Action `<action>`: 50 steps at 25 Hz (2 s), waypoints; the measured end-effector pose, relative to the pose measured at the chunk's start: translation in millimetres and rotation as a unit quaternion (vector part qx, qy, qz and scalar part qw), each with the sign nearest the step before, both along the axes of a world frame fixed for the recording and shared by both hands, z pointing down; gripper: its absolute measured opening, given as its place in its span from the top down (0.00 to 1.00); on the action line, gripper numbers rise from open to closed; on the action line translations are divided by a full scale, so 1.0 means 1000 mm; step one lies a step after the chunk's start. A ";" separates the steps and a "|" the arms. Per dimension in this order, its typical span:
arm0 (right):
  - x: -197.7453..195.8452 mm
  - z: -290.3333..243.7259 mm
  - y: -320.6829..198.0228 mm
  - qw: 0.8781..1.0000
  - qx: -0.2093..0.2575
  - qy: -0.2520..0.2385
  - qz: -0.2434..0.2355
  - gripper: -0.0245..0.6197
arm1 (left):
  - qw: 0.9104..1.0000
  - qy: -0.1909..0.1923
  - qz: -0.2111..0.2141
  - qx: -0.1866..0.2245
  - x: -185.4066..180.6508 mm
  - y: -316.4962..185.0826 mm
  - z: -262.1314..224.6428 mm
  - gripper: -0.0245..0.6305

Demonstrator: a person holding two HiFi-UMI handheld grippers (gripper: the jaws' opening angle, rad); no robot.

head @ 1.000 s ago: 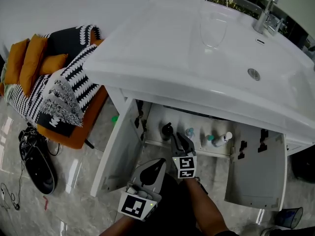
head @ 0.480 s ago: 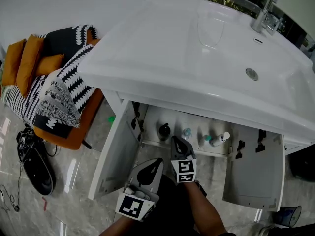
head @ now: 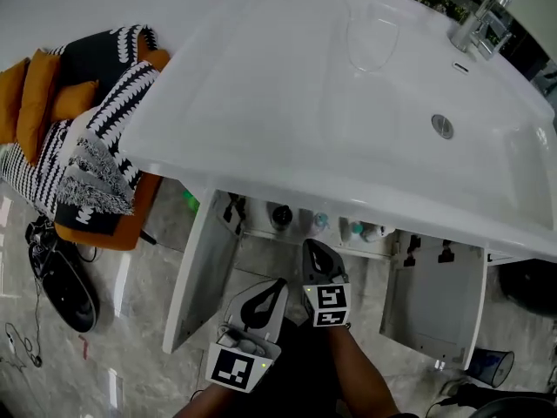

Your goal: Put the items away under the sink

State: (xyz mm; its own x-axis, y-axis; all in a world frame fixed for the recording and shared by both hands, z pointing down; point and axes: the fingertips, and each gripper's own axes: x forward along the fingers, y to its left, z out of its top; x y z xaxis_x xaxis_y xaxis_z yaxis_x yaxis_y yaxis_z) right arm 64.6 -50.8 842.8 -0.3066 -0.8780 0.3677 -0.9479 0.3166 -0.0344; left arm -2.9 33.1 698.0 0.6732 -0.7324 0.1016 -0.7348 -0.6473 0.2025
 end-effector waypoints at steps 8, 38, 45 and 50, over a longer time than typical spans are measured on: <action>0.002 -0.056 0.032 0.997 -0.070 -0.018 0.009 0.94 | 0.999 -0.015 0.002 -0.030 -0.001 -0.003 -0.072 0.95; 0.020 -0.429 0.185 0.996 -0.092 -0.002 -0.015 0.94 | 1.000 -0.017 -0.012 0.015 0.009 0.103 -0.437 0.95; 0.039 -0.493 0.232 0.998 -0.067 -0.014 0.015 0.94 | 0.999 -0.009 0.001 0.034 0.024 0.137 -0.481 0.95; 0.052 -0.537 0.261 0.998 -0.038 -0.028 0.029 0.94 | 0.999 -0.008 0.011 0.037 0.037 0.166 -0.494 0.95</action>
